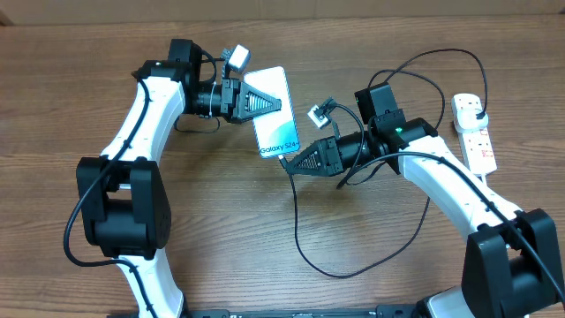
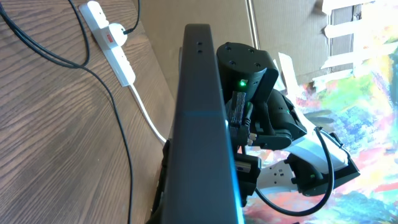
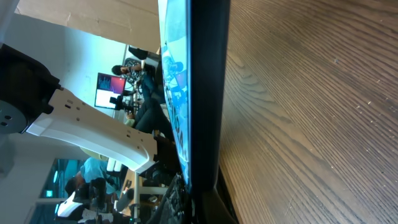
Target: Plug charger to phone and switch on socket
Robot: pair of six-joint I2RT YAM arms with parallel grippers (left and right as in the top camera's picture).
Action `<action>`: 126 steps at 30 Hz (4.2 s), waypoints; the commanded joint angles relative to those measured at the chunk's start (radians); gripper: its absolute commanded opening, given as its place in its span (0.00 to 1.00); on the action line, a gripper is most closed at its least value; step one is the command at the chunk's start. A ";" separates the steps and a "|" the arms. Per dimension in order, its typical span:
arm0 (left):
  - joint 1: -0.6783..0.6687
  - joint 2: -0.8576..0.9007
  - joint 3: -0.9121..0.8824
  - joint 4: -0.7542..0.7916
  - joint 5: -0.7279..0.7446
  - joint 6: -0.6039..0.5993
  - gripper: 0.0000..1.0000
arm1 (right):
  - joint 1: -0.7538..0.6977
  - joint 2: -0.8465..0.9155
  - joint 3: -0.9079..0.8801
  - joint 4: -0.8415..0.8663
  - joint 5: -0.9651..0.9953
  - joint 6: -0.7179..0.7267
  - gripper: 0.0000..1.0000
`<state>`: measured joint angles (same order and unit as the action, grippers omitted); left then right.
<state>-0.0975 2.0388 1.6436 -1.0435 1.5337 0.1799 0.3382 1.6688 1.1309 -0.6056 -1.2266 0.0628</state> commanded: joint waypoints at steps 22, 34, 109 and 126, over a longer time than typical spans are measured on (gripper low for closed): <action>-0.002 -0.006 0.015 0.136 0.047 -0.198 0.04 | -0.013 -0.023 0.002 0.108 0.021 0.146 0.04; 0.059 -0.006 0.015 0.218 0.045 -0.256 0.04 | -0.013 -0.023 0.002 0.051 0.182 0.154 0.04; 0.138 -0.006 0.015 0.203 0.048 -0.285 0.04 | 0.098 0.026 -0.019 0.263 0.237 0.294 0.04; 0.123 -0.006 0.015 0.204 0.047 -0.285 0.04 | 0.101 -0.003 -0.019 0.245 0.174 0.216 0.04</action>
<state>0.0391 2.0388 1.6436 -0.8406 1.5196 -0.0990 0.4385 1.6783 1.1088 -0.3725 -1.0183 0.3099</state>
